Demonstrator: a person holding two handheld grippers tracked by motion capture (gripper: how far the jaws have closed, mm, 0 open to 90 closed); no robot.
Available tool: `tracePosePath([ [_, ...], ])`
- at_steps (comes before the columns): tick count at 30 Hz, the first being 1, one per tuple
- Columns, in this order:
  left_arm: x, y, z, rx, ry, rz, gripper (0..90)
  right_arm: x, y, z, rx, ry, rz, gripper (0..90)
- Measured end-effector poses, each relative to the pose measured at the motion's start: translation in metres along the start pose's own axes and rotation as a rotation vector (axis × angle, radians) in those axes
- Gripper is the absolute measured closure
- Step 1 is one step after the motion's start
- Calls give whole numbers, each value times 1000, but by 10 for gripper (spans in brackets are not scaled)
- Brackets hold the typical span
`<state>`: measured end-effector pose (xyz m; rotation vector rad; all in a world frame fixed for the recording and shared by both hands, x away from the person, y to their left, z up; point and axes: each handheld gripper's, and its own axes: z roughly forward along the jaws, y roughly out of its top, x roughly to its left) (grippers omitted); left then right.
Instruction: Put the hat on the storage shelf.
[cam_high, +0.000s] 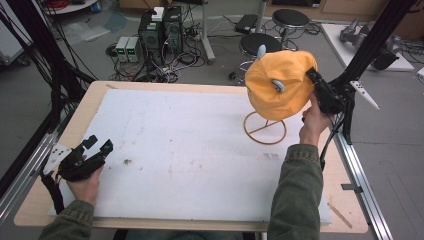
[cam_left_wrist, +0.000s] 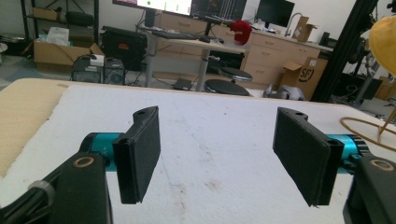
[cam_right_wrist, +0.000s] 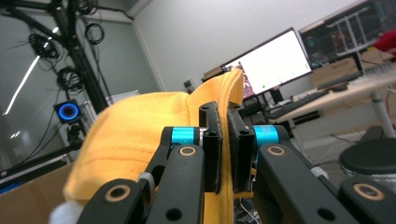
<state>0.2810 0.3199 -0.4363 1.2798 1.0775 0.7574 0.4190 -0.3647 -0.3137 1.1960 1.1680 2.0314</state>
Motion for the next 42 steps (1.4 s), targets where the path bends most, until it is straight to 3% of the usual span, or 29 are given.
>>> tracePosePath([
  [2, 0, 0, 0, 1, -1, -1, 323, -6, -4, -2, -6, -14, 11, 860],
  [6, -1, -1, 0, 1, -5, -3, 323, -16, -15, -6, 46, -68, 9, 860],
  [10, -1, -1, 1, 6, -9, -6, 323, -27, -22, -14, 65, -112, 32, 859],
  [14, -1, -1, 1, 10, -10, -7, 323, -27, -23, -13, 104, -156, -7, 857],
  [27, -2, -2, 2, 14, -14, -12, 323, -27, -26, -9, 185, -220, 3, 784],
  [29, -2, -2, 2, 13, -12, -12, 323, -24, -24, -11, 192, -258, -24, 700],
  [30, -2, -2, 2, 9, -10, -12, 323, -20, -20, -14, 160, -292, -36, 620],
  [32, -2, -1, 2, 7, -9, -15, 323, -18, -17, -16, 144, -289, -24, 613],
  [33, -2, -1, 2, 8, -8, -13, 323, -16, -13, -20, 109, -290, -33, 604],
  [36, -2, -2, 2, 7, -8, -14, 323, -8, -3, -25, 91, -306, -63, 556],
  [39, -1, -1, 2, 6, -7, -14, 323, 8, 5, -30, 83, -310, -165, 499],
  [42, -1, -1, 2, 6, -5, -16, 323, 26, 10, -32, 64, -300, -218, 449],
])
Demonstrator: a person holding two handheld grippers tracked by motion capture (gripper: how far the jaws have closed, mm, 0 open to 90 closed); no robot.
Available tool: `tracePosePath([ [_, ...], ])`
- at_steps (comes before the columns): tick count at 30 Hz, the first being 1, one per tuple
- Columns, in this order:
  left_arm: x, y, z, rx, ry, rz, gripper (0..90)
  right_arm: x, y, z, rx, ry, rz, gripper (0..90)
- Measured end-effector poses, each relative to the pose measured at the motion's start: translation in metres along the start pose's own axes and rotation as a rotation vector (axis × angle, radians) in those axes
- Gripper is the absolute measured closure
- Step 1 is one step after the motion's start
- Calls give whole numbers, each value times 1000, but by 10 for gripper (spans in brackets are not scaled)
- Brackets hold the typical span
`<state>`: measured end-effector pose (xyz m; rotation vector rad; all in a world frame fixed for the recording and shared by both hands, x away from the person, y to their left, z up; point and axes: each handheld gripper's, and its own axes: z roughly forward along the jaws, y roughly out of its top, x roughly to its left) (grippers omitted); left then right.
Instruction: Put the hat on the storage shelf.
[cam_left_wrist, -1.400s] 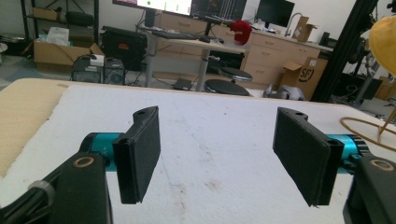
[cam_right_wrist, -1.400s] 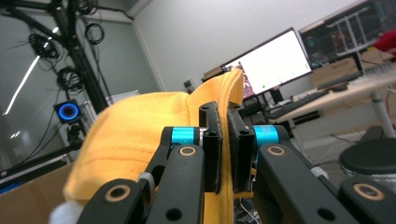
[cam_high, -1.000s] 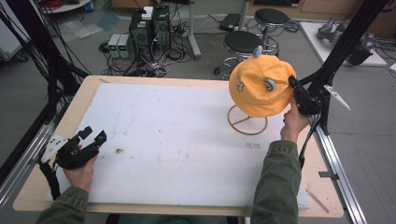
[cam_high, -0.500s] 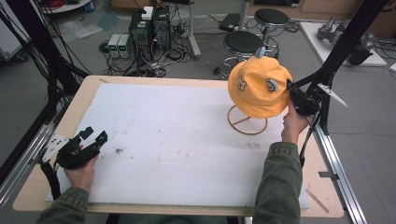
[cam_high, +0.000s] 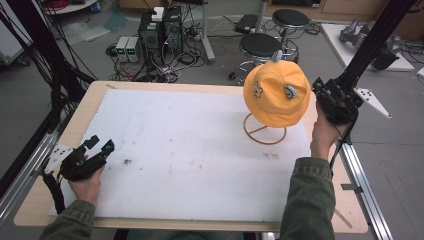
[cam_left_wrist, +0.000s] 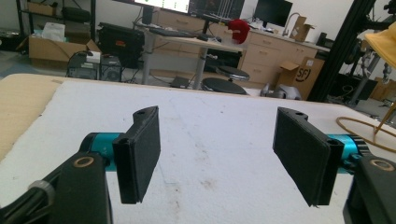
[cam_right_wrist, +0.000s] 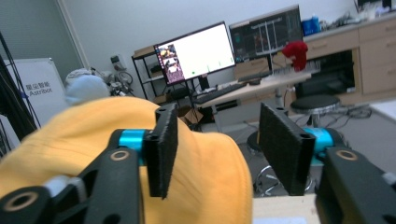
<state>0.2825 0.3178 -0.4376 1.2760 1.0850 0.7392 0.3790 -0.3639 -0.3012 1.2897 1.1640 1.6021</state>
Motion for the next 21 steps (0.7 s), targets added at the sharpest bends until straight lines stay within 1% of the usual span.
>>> tracePosePath([
  [1, 0, 0, 0, 0, 0, 0, 323, 0, 0, 0, 0, 0, 0, 449],
  [2, 0, 0, 0, -1, 1, 0, 323, 8, 4, -4, -11, 6, -26, 424],
  [3, 0, 0, 0, -2, 2, 1, 323, 8, 4, -4, -11, 6, -26, 424],
  [6, 0, 0, 0, -2, 3, 2, 323, 16, 8, -9, -5, 5, -60, 384],
  [7, 0, 0, 0, -2, 3, 1, 323, 19, 9, -11, -7, 9, -74, 361],
  [8, 0, 0, 0, -2, 3, 1, 323, 24, 11, -15, -7, 21, -87, 283],
  [9, 0, 0, 0, 0, 3, -2, 323, 24, 11, -15, -7, 21, -87, 283],
  [11, 0, 0, 0, 4, 4, -4, 323, 31, 12, -17, 4, 25, -93, 199],
  [12, 0, 0, -1, 4, 6, -4, 323, 33, 12, -18, 8, 26, -101, 178],
  [14, -1, 0, -1, 3, 6, -5, 323, 41, 12, -21, 19, 12, -116, 117],
  [17, -2, -1, -2, 5, 8, -5, 323, 53, 7, -28, 22, -9, -152, 116],
  [19, -2, -1, -2, 4, 8, -5, 323, 59, 1, -33, 24, -36, -190, 115],
  [20, -2, -1, -3, 4, 8, -1, 323, 62, -2, -35, 25, -46, -198, 115],
  [21, -2, -1, -3, 5, 9, 1, 323, 66, -6, -39, 26, -56, -220, 114],
])
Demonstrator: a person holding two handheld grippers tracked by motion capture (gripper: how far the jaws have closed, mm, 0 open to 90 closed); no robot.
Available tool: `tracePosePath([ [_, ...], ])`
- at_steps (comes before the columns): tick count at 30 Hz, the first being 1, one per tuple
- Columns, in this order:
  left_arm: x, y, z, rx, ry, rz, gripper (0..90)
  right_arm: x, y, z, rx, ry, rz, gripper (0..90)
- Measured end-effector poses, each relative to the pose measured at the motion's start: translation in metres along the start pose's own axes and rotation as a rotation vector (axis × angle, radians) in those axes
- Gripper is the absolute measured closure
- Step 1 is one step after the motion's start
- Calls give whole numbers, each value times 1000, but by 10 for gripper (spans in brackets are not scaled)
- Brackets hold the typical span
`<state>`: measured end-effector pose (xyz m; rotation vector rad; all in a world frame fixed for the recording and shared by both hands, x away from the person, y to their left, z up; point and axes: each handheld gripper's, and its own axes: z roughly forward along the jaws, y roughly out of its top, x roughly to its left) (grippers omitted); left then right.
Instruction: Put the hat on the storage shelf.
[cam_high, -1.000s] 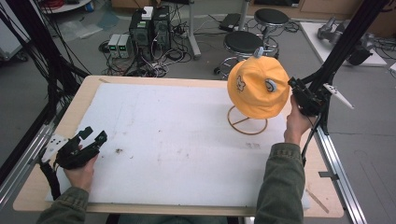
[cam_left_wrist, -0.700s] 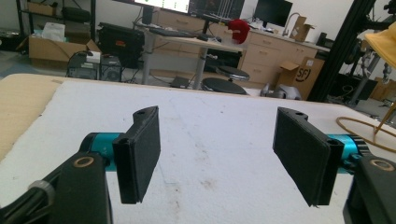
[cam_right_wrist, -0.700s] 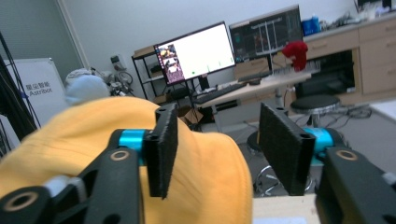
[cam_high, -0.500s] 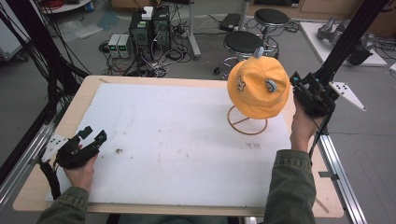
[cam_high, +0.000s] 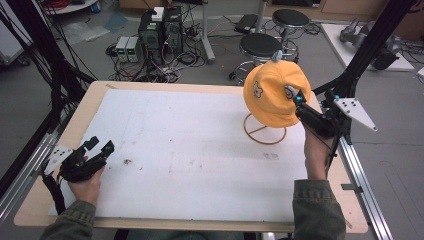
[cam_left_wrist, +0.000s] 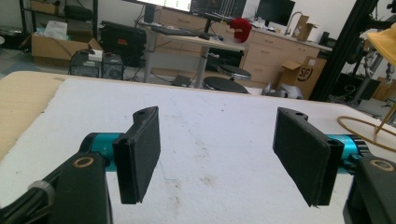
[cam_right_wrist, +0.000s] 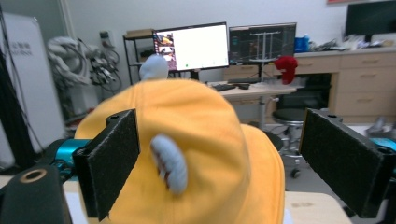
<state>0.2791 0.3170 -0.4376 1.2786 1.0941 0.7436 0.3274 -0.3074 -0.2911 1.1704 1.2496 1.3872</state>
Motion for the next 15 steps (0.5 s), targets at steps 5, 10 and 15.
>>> tracePosePath([
  [5, -1, 0, -1, -1, -2, -10, 323, 12, -12, -14, 18, -8, -2, 115],
  [10, -2, 0, -2, -2, 3, -8, 323, 22, -18, -28, 32, -8, -11, 115],
  [15, -1, 0, -2, -5, 9, -8, 323, 31, -24, -40, 56, -7, -37, 115],
])
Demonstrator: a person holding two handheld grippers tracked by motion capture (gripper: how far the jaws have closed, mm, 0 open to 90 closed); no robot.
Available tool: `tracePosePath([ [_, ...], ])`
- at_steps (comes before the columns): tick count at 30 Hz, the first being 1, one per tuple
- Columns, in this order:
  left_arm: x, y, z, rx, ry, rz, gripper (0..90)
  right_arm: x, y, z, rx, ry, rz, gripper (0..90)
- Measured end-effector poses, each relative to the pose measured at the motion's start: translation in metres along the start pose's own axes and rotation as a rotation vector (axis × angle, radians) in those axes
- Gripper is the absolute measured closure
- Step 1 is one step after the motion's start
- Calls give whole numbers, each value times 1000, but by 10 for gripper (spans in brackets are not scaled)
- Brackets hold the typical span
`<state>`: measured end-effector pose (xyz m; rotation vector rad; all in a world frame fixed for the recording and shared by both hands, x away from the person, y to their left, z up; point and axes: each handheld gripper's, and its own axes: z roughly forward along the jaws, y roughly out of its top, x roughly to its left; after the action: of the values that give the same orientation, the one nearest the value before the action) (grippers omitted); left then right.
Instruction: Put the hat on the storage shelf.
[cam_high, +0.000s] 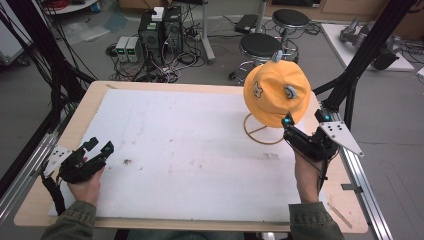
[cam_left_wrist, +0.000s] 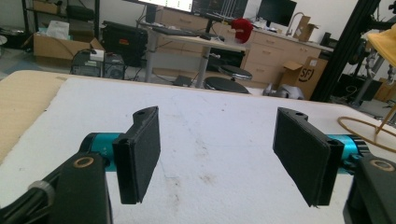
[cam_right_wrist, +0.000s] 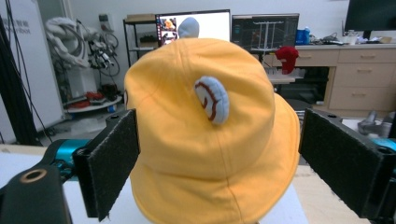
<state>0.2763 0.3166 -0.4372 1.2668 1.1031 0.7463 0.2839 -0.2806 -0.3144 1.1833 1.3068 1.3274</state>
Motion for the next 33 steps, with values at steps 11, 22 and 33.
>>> tracePosePath([
  [11, 1, 0, -2, -3, 13, -1, 323, -2, -16, -12, 40, -12, 12, 115],
  [22, 2, 1, -4, -8, 24, 1, 323, -11, -34, -23, 79, -32, 30, 115],
  [33, 3, 1, -4, -2, 31, 3, 323, -16, -55, -33, 127, -58, 63, 115],
])
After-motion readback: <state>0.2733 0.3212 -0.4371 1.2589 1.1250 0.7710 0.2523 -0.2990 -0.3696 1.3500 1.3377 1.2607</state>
